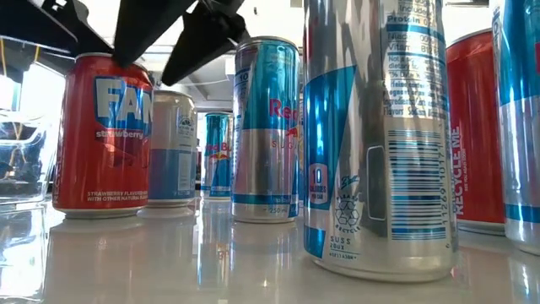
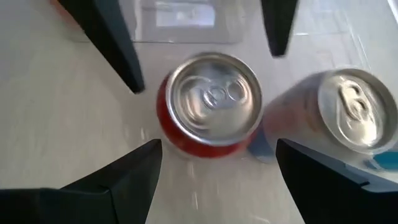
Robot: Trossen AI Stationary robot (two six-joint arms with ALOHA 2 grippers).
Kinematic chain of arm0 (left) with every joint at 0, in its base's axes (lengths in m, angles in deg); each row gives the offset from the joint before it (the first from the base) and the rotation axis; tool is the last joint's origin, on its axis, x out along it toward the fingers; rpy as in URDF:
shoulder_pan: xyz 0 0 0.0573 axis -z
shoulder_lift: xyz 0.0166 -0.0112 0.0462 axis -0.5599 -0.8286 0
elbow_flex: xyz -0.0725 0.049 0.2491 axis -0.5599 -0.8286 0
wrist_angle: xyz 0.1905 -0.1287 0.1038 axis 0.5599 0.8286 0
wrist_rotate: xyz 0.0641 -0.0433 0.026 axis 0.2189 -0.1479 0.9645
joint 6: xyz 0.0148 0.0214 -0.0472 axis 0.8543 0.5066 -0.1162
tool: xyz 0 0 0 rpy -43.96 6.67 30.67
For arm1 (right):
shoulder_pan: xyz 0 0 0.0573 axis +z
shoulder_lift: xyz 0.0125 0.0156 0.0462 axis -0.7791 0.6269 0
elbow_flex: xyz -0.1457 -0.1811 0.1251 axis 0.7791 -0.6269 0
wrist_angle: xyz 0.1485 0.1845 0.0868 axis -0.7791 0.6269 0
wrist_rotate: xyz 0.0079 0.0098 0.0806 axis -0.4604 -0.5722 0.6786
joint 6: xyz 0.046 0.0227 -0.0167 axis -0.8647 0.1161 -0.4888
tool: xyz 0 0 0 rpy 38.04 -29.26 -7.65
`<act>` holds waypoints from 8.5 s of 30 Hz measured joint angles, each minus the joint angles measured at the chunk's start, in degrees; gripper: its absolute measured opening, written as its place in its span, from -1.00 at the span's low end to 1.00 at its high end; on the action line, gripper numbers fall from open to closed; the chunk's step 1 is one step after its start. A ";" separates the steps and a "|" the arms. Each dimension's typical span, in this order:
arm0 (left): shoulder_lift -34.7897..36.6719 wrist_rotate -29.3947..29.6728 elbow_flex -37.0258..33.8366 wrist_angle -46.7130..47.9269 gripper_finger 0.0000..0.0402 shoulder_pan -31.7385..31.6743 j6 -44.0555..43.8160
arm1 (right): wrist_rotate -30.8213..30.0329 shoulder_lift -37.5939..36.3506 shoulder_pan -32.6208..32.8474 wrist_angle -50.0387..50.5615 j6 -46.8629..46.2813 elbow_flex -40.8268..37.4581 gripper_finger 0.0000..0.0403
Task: Sort soda cans
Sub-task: Put the middle right red soda can into the left transparent bin
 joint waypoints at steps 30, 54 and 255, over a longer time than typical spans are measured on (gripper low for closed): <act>7.84 -5.67 -0.02 5.28 0.71 -2.48 -19.69 | -8.10 -3.10 6.51 9.62 -7.00 0.00 0.55; -7.01 -7.98 6.47 12.20 0.71 -5.63 -27.78 | -10.51 -3.10 6.54 10.20 -6.57 0.00 0.55; 22.96 -60.89 3.10 51.17 0.81 1.31 -54.97 | -15.78 -3.05 6.94 7.75 -5.37 -0.01 0.55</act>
